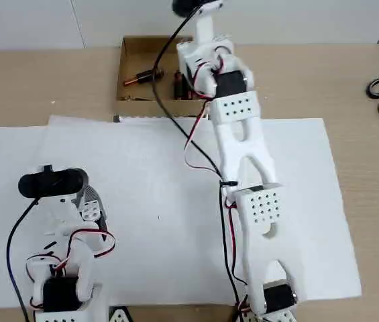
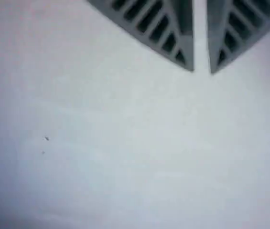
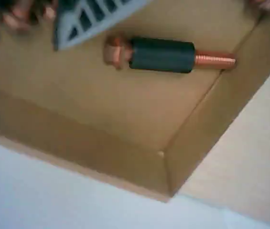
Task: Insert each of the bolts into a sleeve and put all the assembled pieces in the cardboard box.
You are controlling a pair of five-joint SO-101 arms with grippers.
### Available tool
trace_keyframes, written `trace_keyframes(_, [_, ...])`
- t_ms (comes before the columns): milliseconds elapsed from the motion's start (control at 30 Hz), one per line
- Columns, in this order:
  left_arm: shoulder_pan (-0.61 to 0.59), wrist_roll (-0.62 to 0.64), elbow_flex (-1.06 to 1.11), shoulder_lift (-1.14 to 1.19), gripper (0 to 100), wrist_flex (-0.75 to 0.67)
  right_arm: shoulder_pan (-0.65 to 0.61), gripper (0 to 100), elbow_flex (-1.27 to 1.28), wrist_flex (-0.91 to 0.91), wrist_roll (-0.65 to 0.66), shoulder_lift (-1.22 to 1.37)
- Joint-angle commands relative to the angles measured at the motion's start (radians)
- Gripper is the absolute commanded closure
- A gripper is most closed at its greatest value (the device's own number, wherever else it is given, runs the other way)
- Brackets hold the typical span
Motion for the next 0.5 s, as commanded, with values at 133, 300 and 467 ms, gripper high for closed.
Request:
trace_keyframes(133, [-0.006,-0.005,-0.048,-0.011,99,0.002,0.085,99.6,-0.258,0.414,-0.11,-0.035])
trace_keyframes(300, [-0.002,-0.003,-0.093,-0.011,99,0.003,0.147,99.6,-0.255,0.636,-0.146,-0.14])
trace_keyframes(467, [-0.003,-0.002,-0.113,-0.011,99,0.029,0.197,99.6,-0.253,0.642,-0.164,-0.282])
